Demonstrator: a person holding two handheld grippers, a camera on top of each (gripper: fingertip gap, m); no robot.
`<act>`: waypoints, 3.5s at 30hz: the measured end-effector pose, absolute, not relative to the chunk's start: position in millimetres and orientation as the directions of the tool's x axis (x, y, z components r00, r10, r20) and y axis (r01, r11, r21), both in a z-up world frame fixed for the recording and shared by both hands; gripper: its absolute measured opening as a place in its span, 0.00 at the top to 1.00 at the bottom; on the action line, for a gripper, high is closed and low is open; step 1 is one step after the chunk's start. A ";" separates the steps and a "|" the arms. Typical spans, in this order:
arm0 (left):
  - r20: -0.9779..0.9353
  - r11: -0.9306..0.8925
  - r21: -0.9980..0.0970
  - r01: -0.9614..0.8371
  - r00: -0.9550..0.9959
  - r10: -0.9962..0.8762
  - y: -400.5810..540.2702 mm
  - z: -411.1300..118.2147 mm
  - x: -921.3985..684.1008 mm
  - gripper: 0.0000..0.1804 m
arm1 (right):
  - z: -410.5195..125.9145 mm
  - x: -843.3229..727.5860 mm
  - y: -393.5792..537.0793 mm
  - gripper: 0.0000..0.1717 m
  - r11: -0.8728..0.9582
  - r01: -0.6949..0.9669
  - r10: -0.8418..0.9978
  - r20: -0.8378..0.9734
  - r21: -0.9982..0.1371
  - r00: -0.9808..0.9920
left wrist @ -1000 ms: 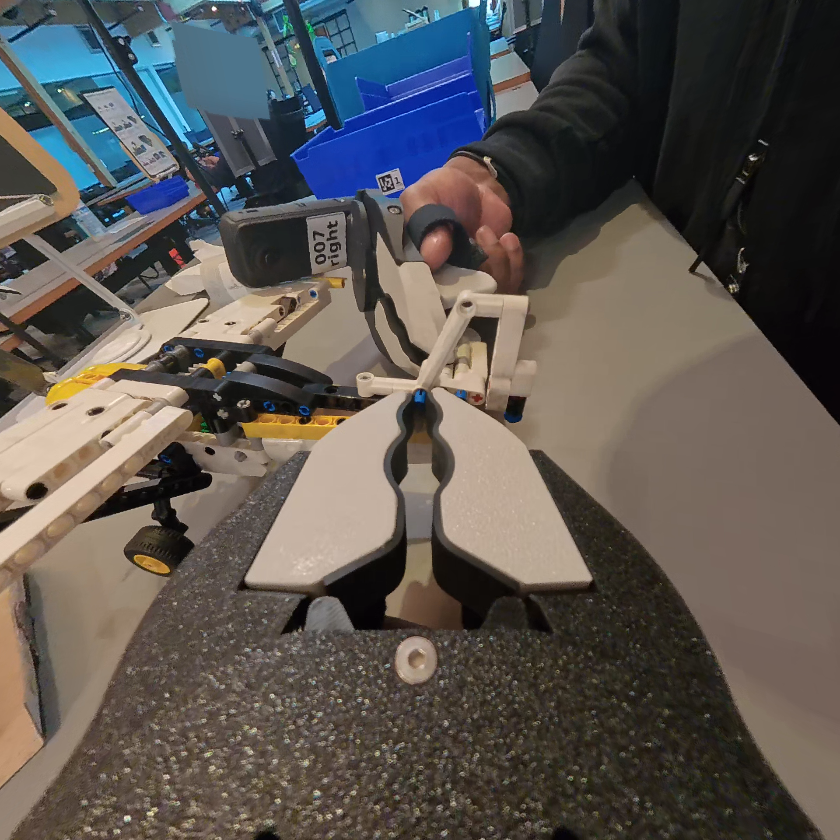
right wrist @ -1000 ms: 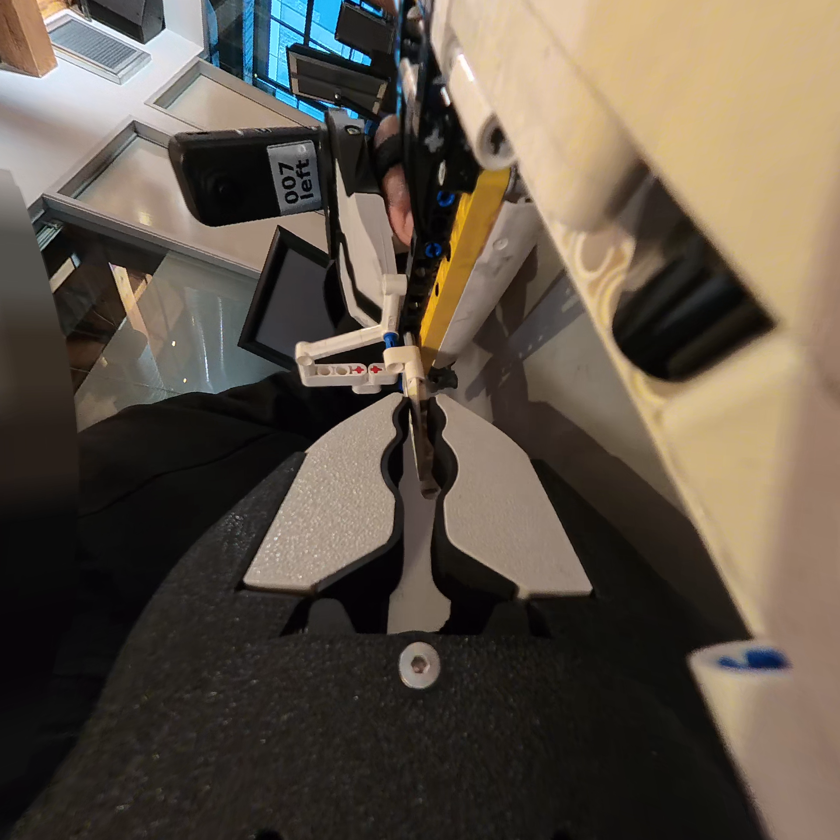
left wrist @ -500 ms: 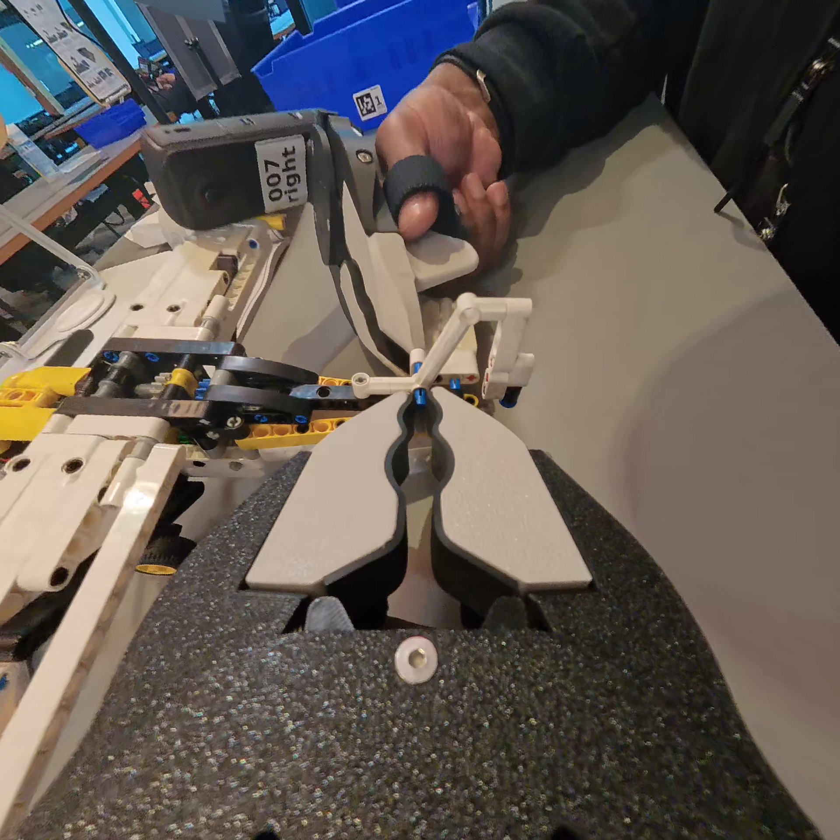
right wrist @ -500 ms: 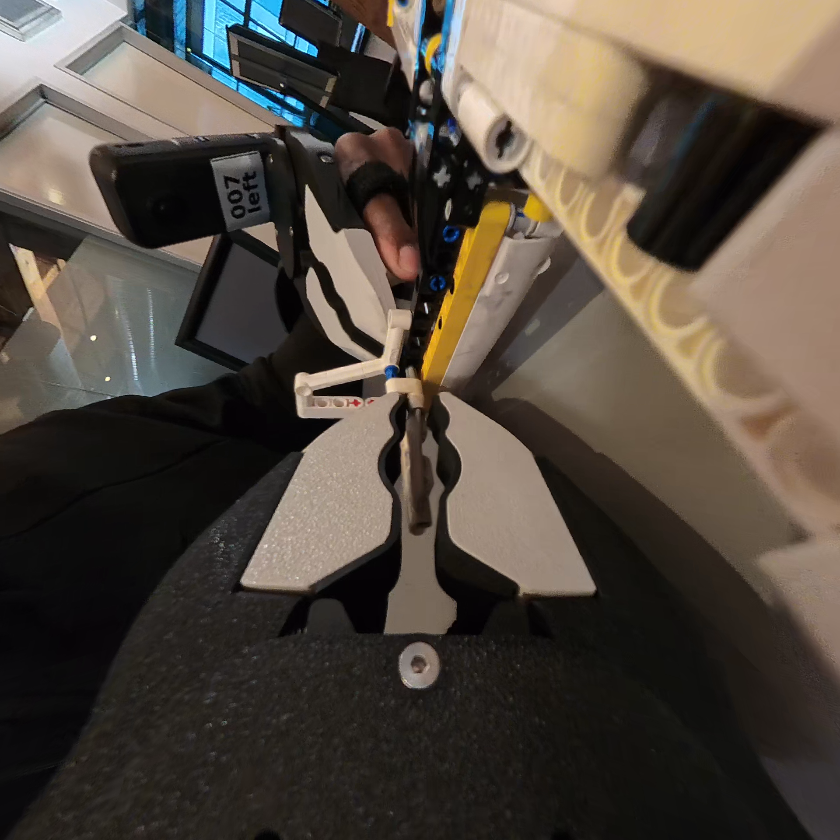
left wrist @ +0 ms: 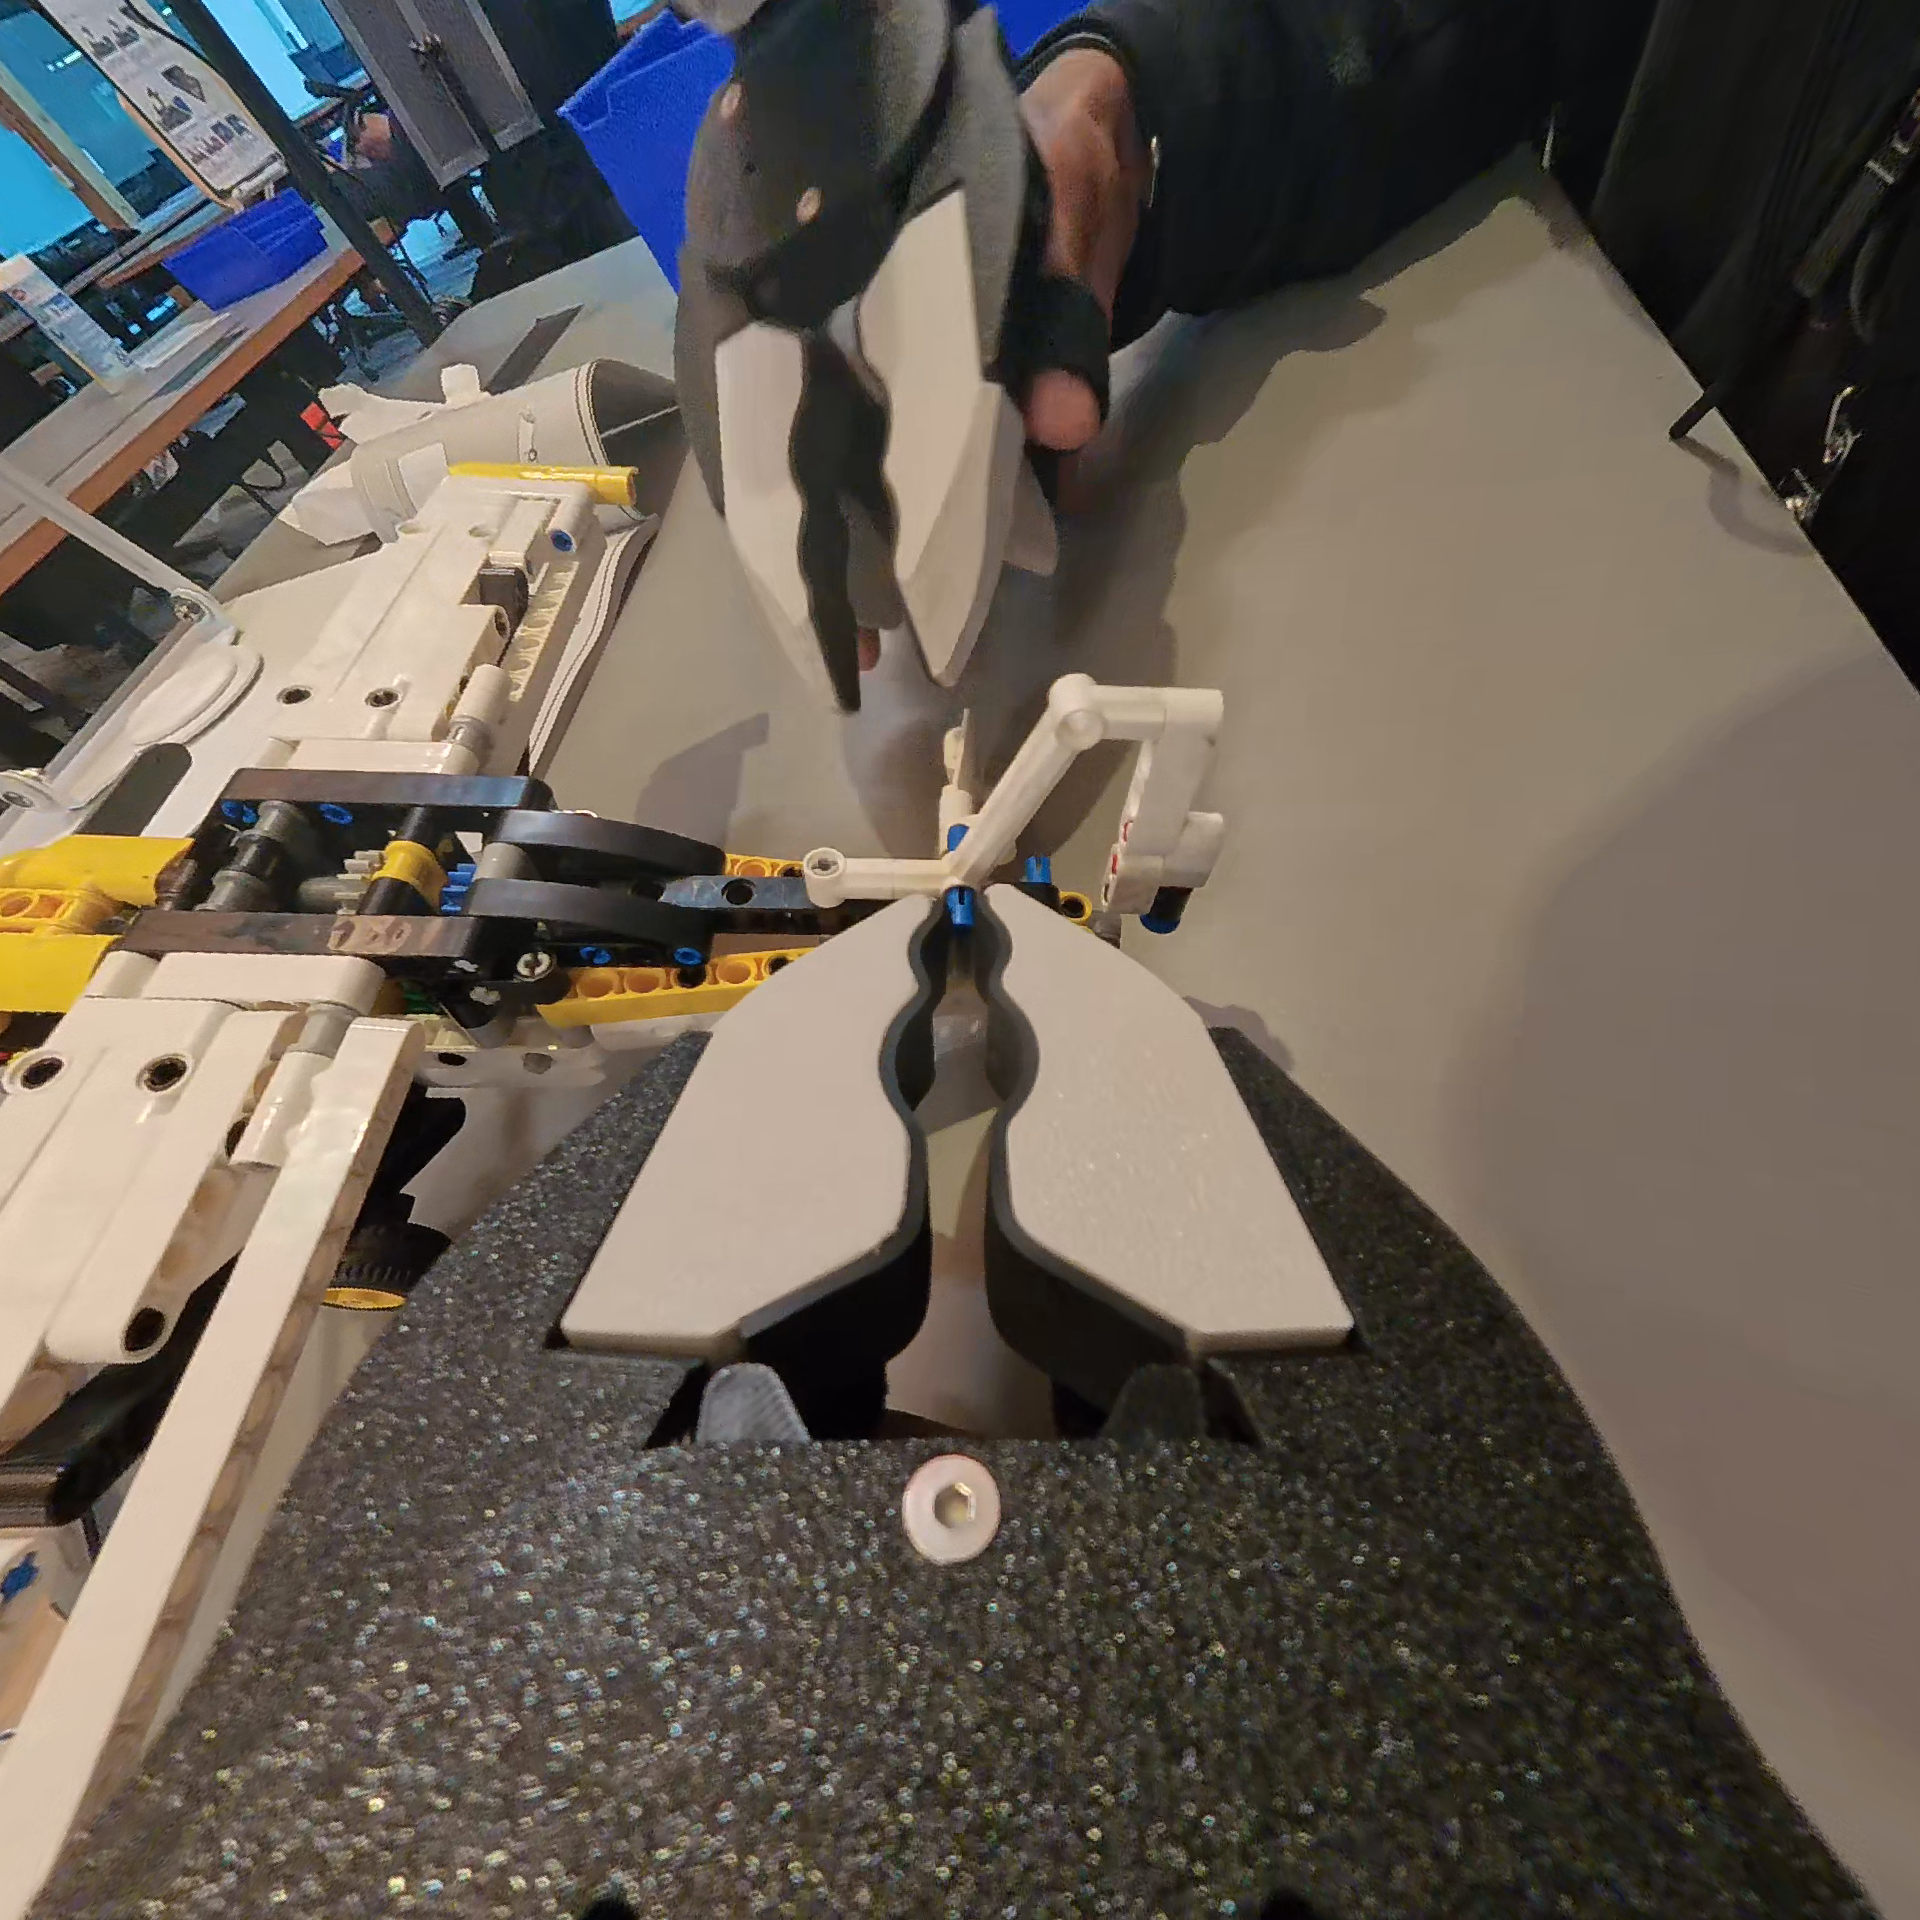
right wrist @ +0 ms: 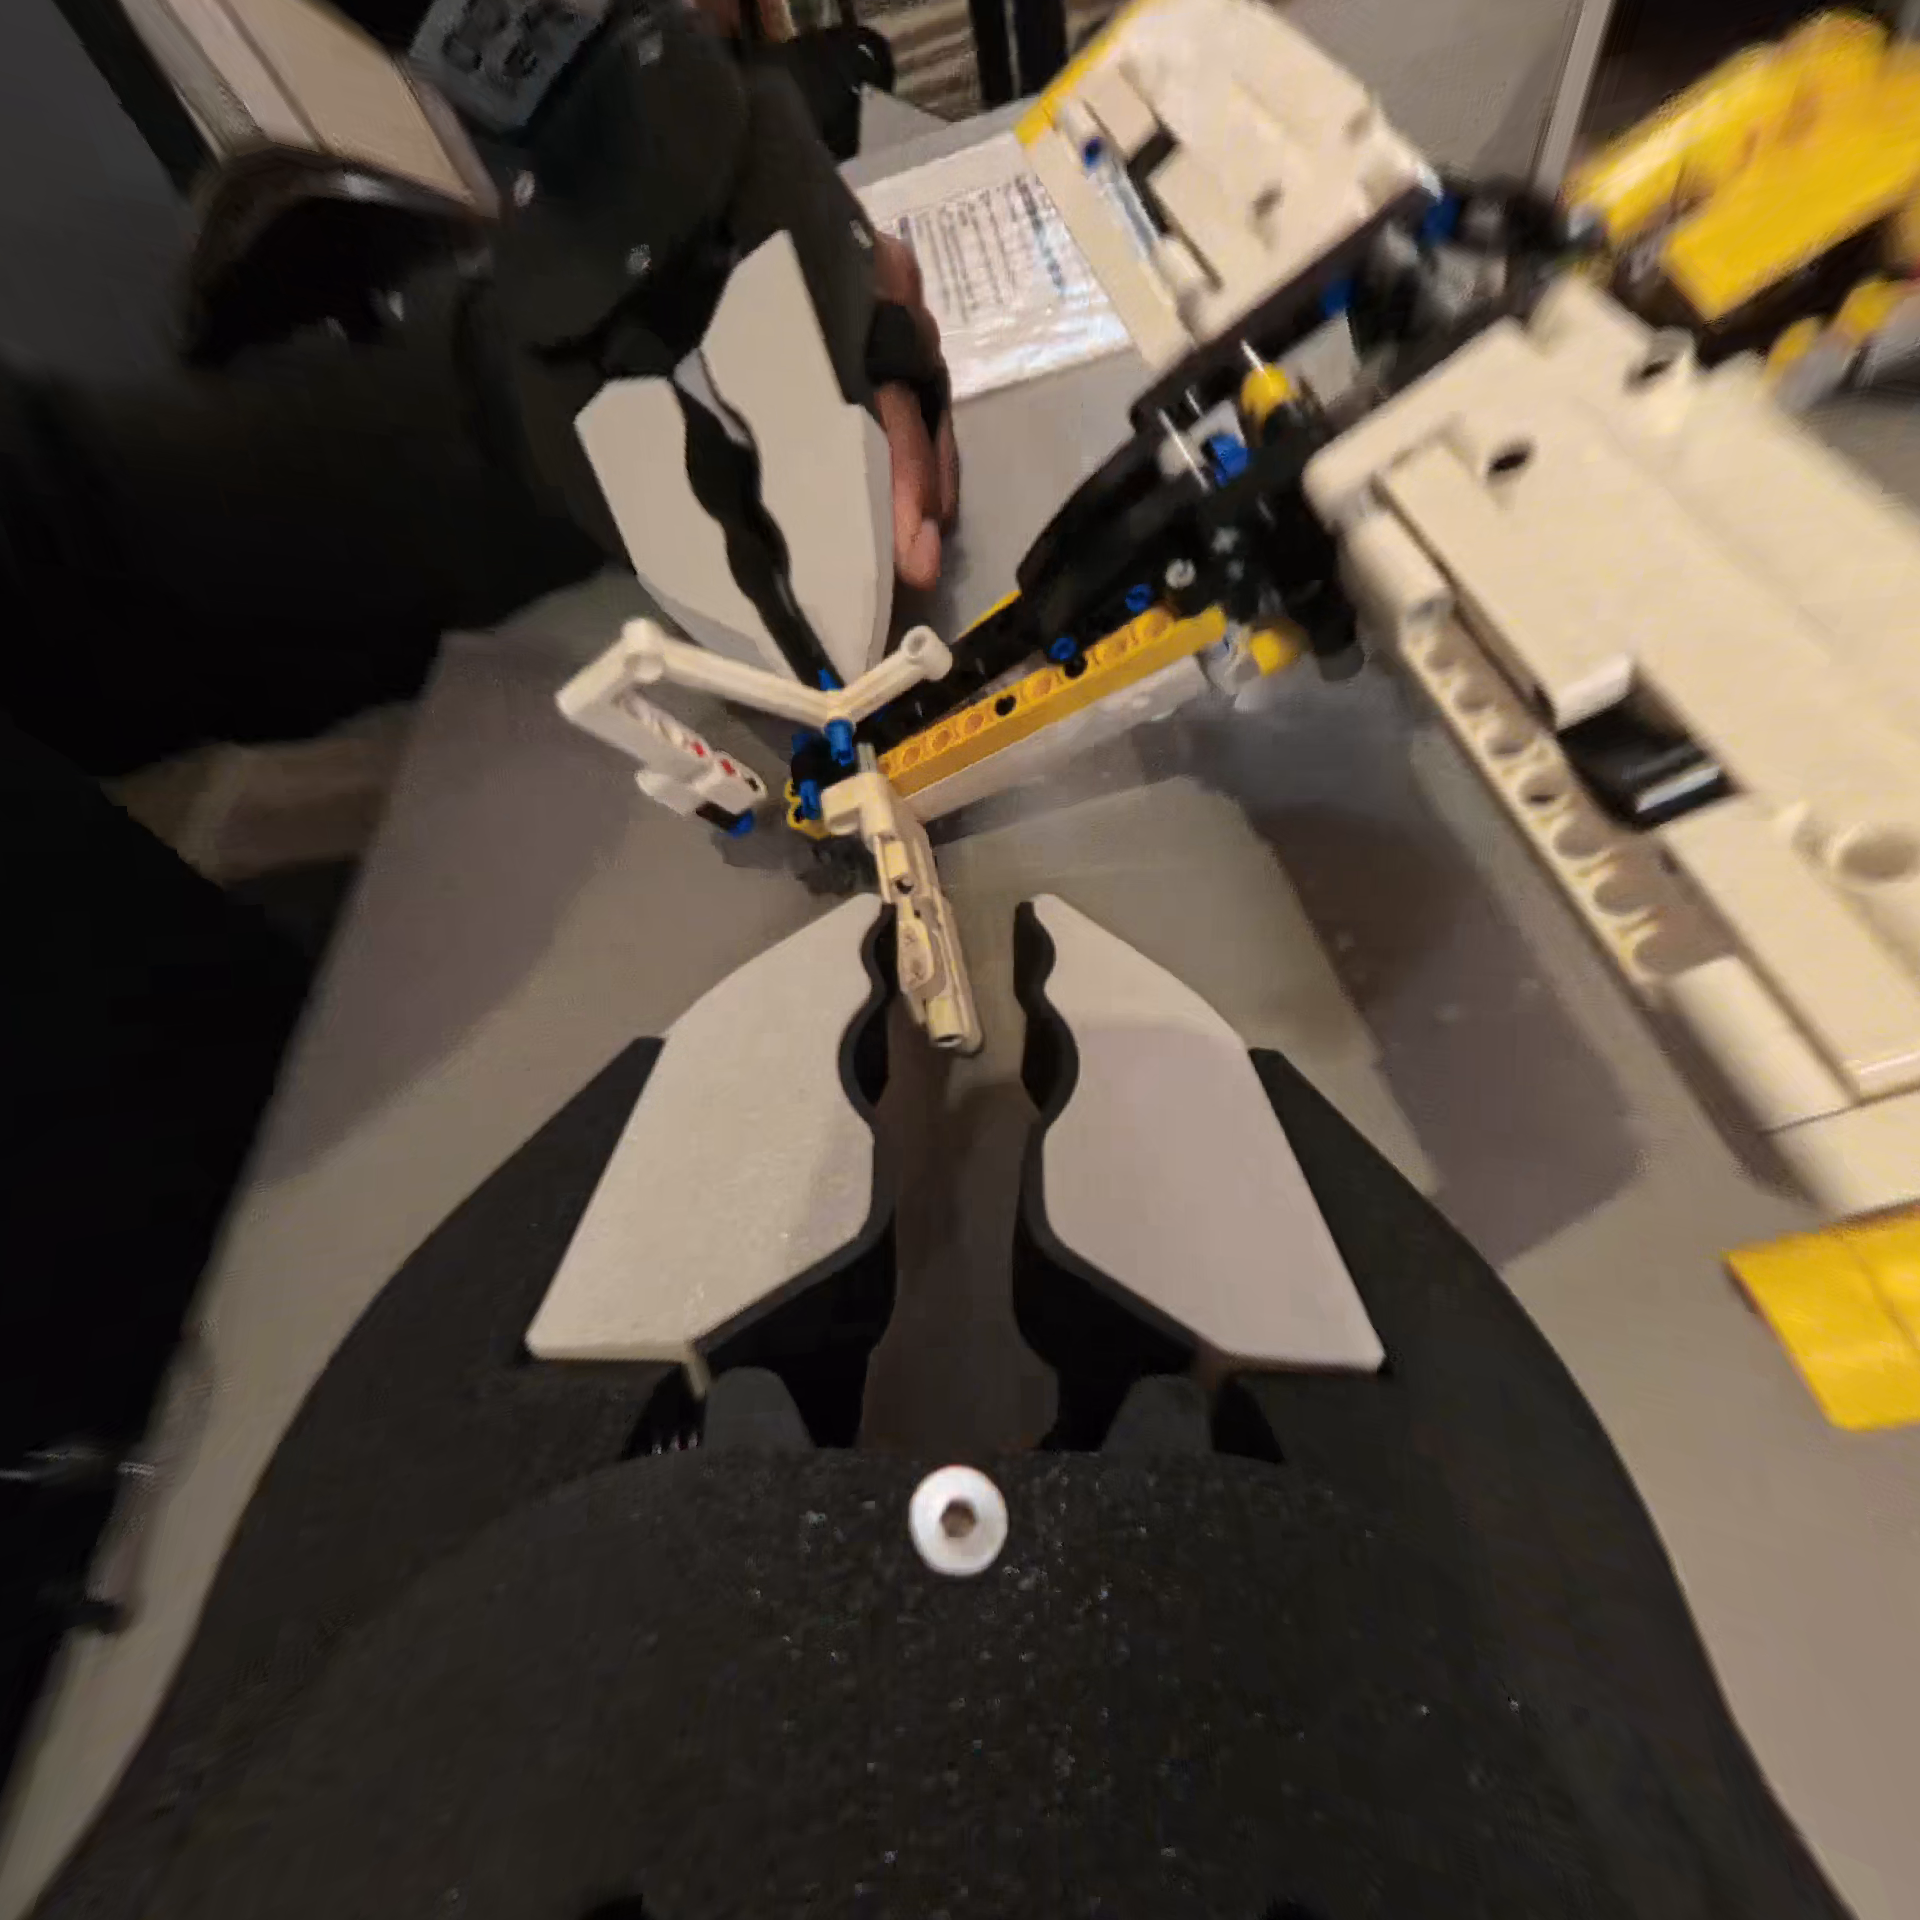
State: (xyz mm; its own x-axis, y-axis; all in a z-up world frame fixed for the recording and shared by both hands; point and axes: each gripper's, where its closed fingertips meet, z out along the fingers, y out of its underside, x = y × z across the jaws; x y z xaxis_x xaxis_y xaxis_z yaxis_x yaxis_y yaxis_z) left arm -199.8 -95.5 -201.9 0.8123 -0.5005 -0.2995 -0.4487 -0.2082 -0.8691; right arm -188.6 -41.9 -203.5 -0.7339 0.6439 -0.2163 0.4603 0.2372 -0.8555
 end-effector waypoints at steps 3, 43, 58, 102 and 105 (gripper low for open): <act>-0.298 -0.209 -0.871 -0.445 0.815 -0.497 -95.1 -201.4 -200.4 0.98 | -207.4 -179.4 -41.4 0.87 0.413 0.314 0.621 0.012 -0.855 -0.784; -0.337 -0.069 -0.911 -0.407 0.829 -0.446 -93.7 -180.4 -197.5 0.98 | -193.6 -170.9 -77.3 0.96 -0.022 0.885 0.207 -0.869 -0.465 -0.451; -0.362 -0.059 -0.895 -0.442 0.798 -0.481 -93.4 -184.3 -189.2 0.98 | -193.7 -178.3 -79.0 0.96 -0.098 0.908 0.206 -0.901 -0.407 -0.381; -0.368 -0.059 -0.862 -0.503 0.703 -0.609 -105.8 -197.6 -179.4 0.98 | -207.0 -172.0 -95.1 0.96 0.009 0.911 0.291 -0.871 -0.412 -0.396; -0.367 -0.063 -0.861 -0.504 0.702 -0.610 -105.5 -198.3 -179.3 0.98 | -208.8 -171.7 -95.2 0.96 0.017 0.914 0.300 -0.870 -0.406 -0.392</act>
